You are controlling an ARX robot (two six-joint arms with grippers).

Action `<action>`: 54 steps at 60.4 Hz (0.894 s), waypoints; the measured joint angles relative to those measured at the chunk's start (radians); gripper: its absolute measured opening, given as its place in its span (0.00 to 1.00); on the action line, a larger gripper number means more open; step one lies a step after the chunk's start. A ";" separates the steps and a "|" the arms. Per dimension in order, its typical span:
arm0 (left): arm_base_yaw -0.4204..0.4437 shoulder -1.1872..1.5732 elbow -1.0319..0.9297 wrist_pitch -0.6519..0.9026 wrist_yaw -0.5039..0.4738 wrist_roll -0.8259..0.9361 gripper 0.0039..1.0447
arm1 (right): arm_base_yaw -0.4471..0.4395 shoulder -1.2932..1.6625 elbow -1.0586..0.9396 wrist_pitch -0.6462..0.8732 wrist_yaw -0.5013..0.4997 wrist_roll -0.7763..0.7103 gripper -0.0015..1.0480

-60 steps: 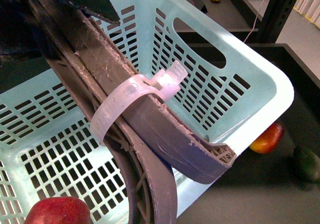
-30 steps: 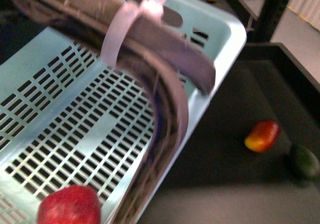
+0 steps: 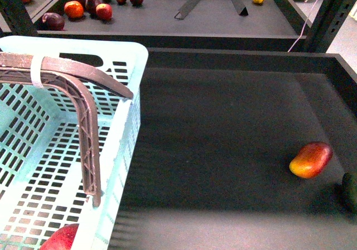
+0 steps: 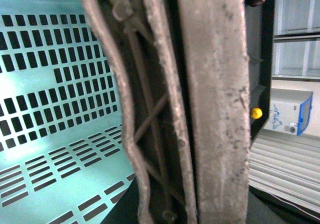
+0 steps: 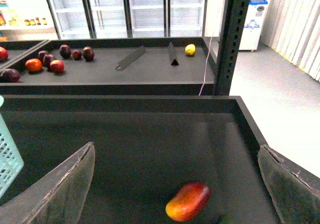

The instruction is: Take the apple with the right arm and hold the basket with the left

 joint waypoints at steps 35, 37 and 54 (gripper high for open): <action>0.146 0.142 -0.047 0.092 0.066 0.022 0.25 | 0.000 0.000 0.000 0.000 0.000 0.000 0.92; 0.150 0.142 -0.048 0.089 0.068 0.026 0.29 | 0.000 0.000 0.000 0.000 0.000 0.000 0.92; 0.171 0.058 -0.020 -0.121 0.085 0.037 0.78 | 0.000 0.000 0.000 0.000 0.000 0.000 0.92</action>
